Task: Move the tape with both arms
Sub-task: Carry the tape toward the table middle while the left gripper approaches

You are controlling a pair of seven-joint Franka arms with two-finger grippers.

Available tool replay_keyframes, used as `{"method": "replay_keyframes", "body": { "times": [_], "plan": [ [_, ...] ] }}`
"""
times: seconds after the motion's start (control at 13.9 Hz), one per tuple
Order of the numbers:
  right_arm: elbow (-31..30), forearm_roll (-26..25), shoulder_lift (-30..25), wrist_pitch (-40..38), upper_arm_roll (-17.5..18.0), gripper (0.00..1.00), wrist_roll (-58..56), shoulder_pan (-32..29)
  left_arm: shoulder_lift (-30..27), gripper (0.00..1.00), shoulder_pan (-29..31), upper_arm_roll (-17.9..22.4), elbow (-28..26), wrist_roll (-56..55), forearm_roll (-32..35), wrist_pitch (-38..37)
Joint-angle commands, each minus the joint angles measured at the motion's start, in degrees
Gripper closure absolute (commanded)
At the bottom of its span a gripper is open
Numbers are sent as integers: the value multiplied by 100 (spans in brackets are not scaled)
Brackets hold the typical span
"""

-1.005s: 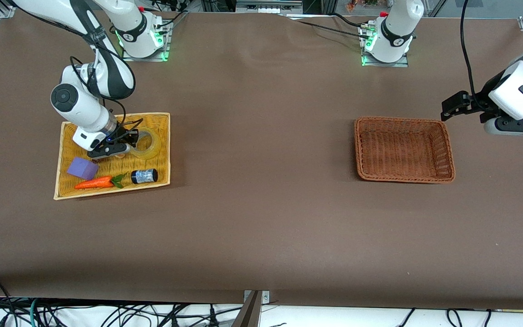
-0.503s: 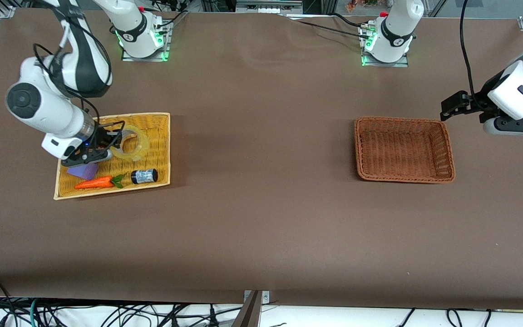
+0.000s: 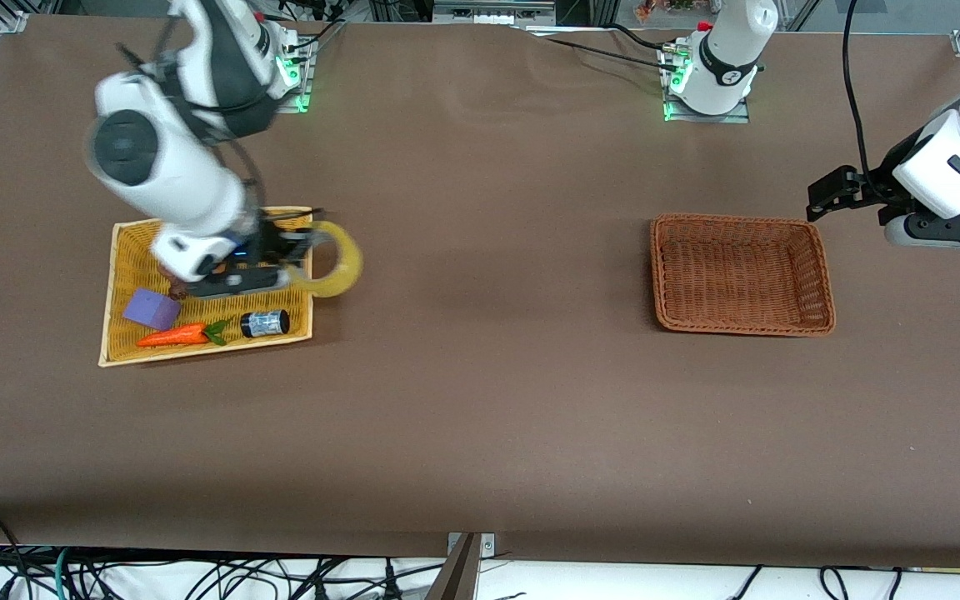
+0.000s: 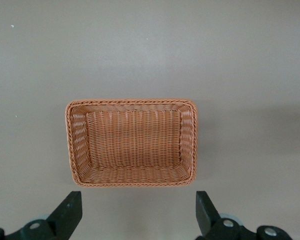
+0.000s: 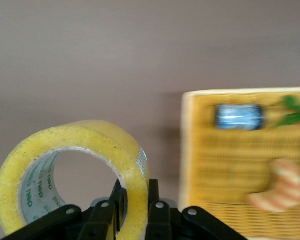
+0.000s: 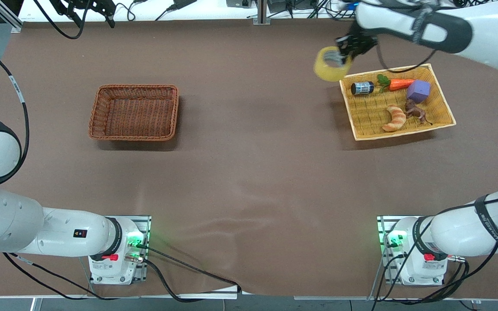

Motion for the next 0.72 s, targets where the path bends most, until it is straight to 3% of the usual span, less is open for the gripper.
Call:
{"method": "replay_keyframes", "body": {
  "times": [0.0,0.22,0.65],
  "plan": [
    [1176,-299,1007,-147,-12,100,1176,690,17,0,-7,15,129,50,-47,-135],
    [1793,-308,1693,-95,-12,100,1671,1227,34,0,-7,-2,155,23,-47,-135],
    [1864,-528,2617,730,-29,100,1830,1851,35,0,19,41,138,32,-47,-126]
  ]
}}
